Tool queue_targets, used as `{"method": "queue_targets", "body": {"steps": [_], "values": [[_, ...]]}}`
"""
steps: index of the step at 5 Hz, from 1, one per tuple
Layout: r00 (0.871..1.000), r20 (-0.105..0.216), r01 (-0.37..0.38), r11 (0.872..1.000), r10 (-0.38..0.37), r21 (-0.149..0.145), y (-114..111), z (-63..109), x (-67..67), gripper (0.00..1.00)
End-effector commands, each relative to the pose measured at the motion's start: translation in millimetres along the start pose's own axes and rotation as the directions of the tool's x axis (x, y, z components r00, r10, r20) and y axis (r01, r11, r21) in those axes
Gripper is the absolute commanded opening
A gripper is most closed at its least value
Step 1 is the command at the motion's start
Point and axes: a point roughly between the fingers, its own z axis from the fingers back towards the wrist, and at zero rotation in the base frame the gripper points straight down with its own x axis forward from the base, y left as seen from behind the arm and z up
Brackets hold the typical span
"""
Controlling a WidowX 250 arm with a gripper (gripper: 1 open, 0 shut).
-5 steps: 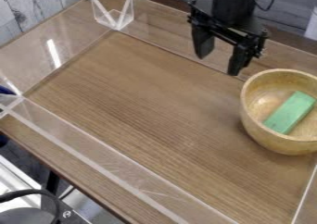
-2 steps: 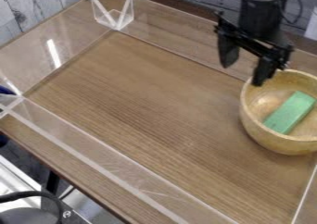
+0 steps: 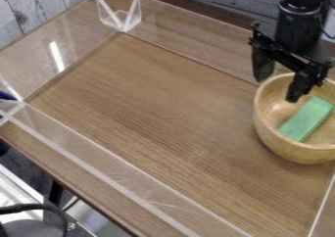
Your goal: Put the green block in the brown bowl
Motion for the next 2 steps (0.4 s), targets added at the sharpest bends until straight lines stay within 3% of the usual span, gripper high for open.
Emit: {"method": "queue_targets", "body": {"steps": [1,2], "values": [[0.997,0.066,0.031,1.0,-0.031,-0.001,-4.6,13.2,17.2,1.0],[0.997,0.061,0.044,0.999,-0.043,-0.005,-6.8,7.1,20.9,1.0]]}}
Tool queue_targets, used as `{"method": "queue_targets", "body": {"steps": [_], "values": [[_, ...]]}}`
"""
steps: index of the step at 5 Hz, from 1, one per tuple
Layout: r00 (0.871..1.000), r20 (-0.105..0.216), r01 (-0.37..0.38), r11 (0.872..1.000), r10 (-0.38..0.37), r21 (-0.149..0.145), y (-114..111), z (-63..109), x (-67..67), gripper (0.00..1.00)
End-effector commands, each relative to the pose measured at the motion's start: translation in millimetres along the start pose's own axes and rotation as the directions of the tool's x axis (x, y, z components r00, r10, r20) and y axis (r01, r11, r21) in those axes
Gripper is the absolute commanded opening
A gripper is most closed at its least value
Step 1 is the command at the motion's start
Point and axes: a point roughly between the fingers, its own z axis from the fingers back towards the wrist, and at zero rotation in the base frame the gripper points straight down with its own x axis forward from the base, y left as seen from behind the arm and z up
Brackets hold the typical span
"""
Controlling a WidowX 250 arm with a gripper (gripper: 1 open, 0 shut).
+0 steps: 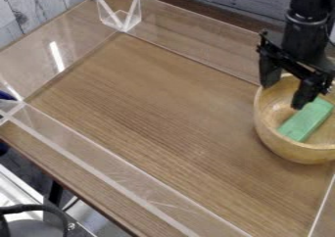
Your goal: Put the green block in the brown bowl
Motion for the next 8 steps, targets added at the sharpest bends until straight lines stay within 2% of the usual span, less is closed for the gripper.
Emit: {"method": "queue_targets", "body": {"steps": [1,4,5,8], "values": [[0.997,0.071,0.018,1.0,-0.018,0.002,-4,15.1,17.0,1.0],[0.998,0.053,0.032,0.999,-0.031,-0.008,-5,0.5,26.8,1.0],[0.998,0.048,0.034,0.999,-0.034,-0.011,-5,-3.6,29.2,0.0],[0.998,0.062,0.032,0.999,-0.031,-0.019,-4,0.6,29.9,0.0]]}}
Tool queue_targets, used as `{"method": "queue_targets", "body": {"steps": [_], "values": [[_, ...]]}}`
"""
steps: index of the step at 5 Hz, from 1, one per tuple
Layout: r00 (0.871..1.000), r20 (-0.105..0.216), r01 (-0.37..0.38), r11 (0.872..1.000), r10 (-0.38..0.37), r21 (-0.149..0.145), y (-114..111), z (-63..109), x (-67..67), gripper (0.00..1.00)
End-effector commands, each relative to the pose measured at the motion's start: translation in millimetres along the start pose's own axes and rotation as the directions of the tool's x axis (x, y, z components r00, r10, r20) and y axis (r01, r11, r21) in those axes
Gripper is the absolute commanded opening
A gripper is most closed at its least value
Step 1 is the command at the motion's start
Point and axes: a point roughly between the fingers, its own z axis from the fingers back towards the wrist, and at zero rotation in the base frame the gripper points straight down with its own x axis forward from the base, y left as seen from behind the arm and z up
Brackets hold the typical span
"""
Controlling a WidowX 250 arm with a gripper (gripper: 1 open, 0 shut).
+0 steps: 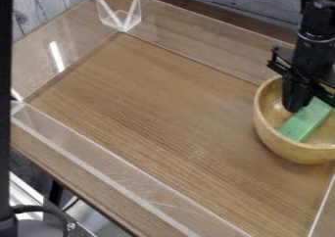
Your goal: Put the green block in the brown bowl
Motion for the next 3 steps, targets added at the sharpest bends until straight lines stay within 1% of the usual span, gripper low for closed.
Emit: {"method": "queue_targets", "body": {"steps": [1,2,3], "values": [[0.996,0.089,0.002,1.0,-0.002,0.003,1.4,26.7,12.2,0.0],[0.996,0.094,0.001,1.0,-0.001,0.001,2.2,28.6,11.7,0.0],[0.996,0.086,-0.003,1.0,0.003,-0.002,2.9,25.7,11.9,0.0]]}}
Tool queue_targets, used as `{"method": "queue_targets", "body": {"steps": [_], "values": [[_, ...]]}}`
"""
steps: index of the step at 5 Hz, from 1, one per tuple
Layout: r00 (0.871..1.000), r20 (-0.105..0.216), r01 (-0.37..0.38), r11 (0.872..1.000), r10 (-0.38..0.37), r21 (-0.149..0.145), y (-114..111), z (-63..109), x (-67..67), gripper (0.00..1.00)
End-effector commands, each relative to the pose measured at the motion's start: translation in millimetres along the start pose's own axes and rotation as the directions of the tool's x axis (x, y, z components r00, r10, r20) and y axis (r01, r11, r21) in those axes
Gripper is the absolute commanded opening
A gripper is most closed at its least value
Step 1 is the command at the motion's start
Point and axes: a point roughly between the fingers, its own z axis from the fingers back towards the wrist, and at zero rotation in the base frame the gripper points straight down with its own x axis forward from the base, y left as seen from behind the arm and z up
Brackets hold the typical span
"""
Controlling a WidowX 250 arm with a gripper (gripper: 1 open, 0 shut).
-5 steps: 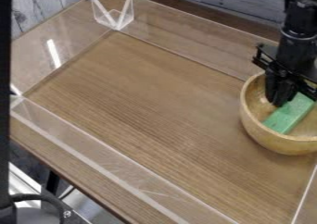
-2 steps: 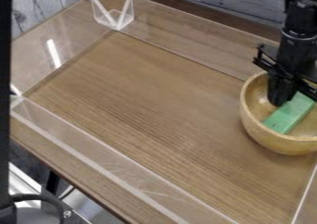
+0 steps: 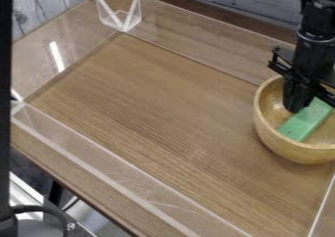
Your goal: Put the green block in the brown bowl
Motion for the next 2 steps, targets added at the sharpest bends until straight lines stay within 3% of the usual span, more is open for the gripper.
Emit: {"method": "queue_targets", "body": {"steps": [1,2], "values": [[0.997,0.077,-0.004,1.0,0.003,0.006,2.7,22.5,12.1,0.0],[0.998,0.069,-0.007,1.0,0.007,0.003,3.4,19.5,12.2,0.0]]}}
